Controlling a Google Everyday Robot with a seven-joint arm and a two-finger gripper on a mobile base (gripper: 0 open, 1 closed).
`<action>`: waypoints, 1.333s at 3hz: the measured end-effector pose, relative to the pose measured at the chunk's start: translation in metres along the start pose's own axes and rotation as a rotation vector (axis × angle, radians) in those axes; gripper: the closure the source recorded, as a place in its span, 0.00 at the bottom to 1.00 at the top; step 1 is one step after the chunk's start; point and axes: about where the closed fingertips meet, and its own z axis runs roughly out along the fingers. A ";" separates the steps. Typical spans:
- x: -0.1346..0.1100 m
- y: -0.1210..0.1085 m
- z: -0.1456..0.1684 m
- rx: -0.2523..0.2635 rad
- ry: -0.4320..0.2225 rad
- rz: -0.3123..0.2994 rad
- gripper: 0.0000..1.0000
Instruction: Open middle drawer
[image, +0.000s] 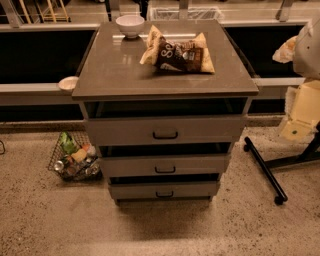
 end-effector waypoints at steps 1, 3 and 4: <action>0.000 0.000 0.001 0.010 -0.002 -0.005 0.00; -0.005 0.018 0.114 -0.069 -0.083 -0.177 0.00; -0.008 0.035 0.184 -0.150 -0.186 -0.199 0.00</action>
Offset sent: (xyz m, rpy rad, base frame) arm 0.0233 0.0232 -0.1335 -0.0131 0.0101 0.2597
